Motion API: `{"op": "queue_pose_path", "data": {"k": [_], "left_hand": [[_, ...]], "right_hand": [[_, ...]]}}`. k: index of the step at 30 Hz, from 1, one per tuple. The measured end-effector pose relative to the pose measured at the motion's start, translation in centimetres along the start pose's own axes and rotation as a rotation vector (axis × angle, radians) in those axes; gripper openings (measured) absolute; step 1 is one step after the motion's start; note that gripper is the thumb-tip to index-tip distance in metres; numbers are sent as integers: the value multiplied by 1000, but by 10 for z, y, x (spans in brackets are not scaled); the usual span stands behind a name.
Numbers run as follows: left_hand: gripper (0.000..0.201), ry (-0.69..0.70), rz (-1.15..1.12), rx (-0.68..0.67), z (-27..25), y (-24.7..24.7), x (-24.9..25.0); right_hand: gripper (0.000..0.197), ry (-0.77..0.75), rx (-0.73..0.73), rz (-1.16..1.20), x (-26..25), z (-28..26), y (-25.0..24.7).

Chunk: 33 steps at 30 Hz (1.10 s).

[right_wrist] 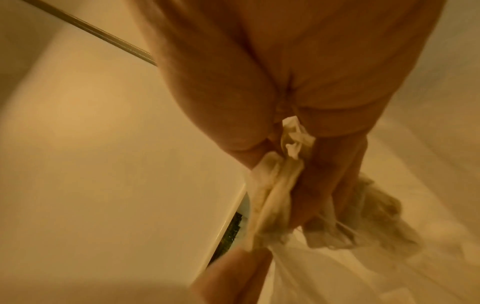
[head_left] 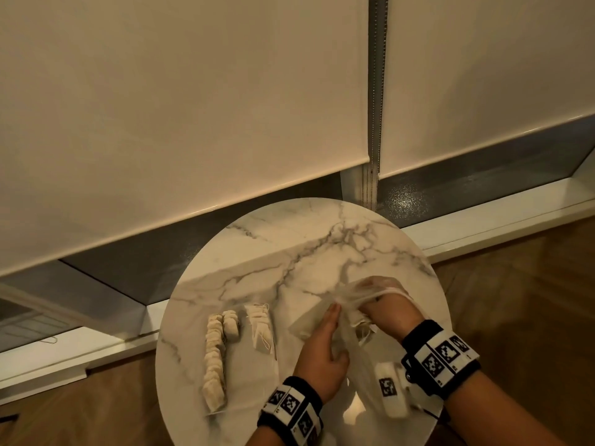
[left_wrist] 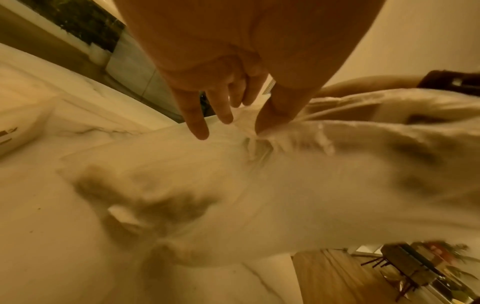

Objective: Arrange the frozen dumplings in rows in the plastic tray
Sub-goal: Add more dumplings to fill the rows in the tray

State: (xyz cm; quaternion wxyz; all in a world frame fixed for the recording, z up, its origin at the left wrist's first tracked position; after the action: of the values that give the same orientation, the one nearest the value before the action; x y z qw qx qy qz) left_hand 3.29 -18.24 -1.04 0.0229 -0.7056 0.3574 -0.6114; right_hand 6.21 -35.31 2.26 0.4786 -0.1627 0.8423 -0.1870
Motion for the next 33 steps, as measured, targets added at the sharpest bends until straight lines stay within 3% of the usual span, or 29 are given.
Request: {"op": "queue_pose_path", "data": {"k": [5,7,10,11,13,18,22,27,30,33], "left_hand": [[55,-131,-42,26,-13,14,-23],[48,-251,-114,8,-18,19,-31],[35,-582,-413,-33,-26,29,-37],[40,-668,-520,-70,-28,33,-36],[72,-787,-748,-152,-26,43,-41],[106,-819,-1237,-276,-13,51,-33],[128,-802,-1250,-253,1,45,-19],[155,-865,-1073,-196,25,33,-23],[153,-900,-984,-237,35,32,-23],[123,-915,-1045,-271,42,34,-25]], "right_hand": [[23,-180,113,244,-14,-8,-15],[28,-266,127,377,-25,-18,-16],[32,-333,106,536,-42,-35,-17],[31,-354,88,556,-48,-40,-16],[27,-400,78,562,-55,-47,-17],[26,-404,26,633,-52,-57,-23],[17,-461,-34,676,-57,-70,-36],[27,-454,-62,833,-61,-85,-58],[29,-433,-116,1009,-65,-96,-68],[32,-432,-164,1129,-69,-103,-75]]}}
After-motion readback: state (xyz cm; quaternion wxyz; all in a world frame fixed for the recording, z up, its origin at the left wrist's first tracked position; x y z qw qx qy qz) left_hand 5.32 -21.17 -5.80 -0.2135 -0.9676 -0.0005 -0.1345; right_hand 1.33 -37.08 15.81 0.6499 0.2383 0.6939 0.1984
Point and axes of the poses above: each hand's wrist, its own z-axis towards the middle knuckle, its own y-axis out of the palm, x = y × z, the point moved 5 cm from there along z, towards the middle knuckle
